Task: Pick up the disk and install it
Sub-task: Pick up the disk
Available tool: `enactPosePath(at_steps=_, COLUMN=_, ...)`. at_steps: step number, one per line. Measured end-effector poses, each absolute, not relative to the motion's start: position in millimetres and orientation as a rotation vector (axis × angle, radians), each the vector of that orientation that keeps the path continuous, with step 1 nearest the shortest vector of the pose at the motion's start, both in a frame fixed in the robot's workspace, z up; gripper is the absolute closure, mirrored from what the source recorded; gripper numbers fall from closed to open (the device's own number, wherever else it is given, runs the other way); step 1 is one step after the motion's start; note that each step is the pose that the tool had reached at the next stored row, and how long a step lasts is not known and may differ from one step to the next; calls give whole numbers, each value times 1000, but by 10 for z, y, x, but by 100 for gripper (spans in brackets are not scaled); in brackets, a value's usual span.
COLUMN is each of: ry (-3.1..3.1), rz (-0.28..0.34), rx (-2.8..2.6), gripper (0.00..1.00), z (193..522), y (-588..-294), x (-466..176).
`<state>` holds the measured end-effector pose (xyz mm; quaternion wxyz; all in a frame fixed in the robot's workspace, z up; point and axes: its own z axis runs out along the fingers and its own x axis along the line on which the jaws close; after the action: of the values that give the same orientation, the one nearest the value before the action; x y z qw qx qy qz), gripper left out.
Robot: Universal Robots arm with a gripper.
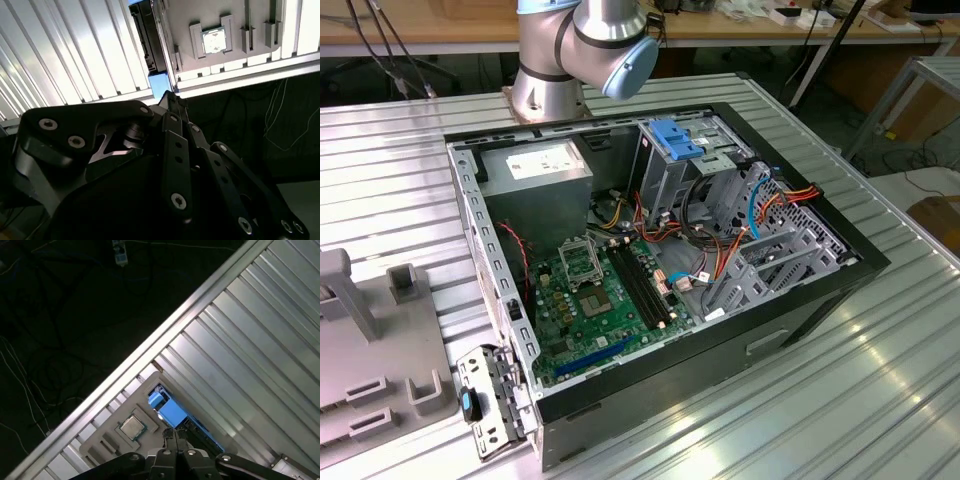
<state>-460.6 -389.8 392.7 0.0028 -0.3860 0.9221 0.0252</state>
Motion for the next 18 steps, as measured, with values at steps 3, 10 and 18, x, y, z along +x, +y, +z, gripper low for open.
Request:
enactPosePath(at_steps=3, ry=2879, rz=79, rx=-1244, gripper=89, z=3927, y=-3898, x=-4606)
enactPosePath(at_steps=10, ry=2840, rz=79, rx=-1334, gripper=89, z=3927, y=-3898, x=-4606)
enactPosePath(at_steps=18, ry=2794, rz=79, rx=-1430, gripper=89, z=3927, y=-3898, x=-4606)
